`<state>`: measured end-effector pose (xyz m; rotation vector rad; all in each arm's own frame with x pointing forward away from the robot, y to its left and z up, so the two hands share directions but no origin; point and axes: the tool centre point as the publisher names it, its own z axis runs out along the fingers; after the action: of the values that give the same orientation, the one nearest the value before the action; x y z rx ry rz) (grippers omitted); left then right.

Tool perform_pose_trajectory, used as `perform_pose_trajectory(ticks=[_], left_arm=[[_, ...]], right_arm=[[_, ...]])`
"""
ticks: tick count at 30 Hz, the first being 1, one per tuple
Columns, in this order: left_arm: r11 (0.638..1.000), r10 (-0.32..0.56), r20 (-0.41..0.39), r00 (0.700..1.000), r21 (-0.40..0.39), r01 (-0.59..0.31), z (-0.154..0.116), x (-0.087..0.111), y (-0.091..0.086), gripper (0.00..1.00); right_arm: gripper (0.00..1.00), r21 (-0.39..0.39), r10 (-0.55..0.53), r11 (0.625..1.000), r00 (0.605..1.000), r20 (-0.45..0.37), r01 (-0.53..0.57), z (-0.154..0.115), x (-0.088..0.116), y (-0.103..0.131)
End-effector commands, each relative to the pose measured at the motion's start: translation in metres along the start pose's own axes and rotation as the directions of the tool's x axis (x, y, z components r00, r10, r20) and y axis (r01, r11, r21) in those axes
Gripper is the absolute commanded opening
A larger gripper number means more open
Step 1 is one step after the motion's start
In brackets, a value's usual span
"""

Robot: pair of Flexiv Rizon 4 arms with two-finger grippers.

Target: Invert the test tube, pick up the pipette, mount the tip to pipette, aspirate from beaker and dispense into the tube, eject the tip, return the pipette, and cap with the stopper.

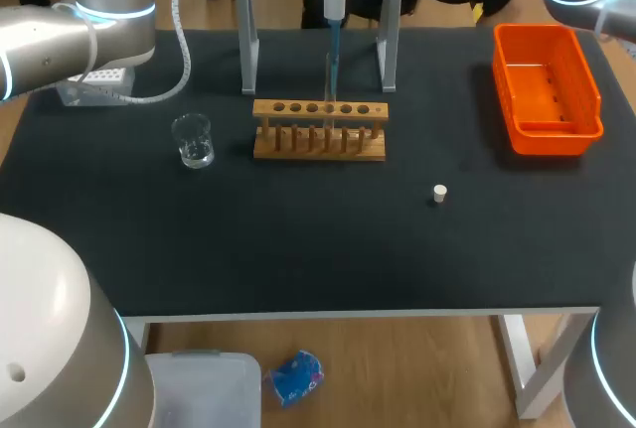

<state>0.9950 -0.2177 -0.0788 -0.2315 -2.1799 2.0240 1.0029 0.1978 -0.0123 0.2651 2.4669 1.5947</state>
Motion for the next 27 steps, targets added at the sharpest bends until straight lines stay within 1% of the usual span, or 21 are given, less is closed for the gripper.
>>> perform_pose_trajectory(ticks=[1, 27], left_arm=[[1.0, 0.002, 0.0, 1.0, 0.002, -0.002, 0.0, 0.0, -0.002, 0.0], [1.0, 0.002, 0.0, 1.0, 0.002, -0.002, 0.0, 0.0, -0.002, 0.0]], right_arm=[[0.0, 0.007, 0.002, 1.0, 1.0, -0.002, -0.002, 0.001, 0.0, -0.003], [0.0, 0.022, 0.013, 1.0, 1.0, -0.007, -0.013, 0.005, 0.004, -0.015]])
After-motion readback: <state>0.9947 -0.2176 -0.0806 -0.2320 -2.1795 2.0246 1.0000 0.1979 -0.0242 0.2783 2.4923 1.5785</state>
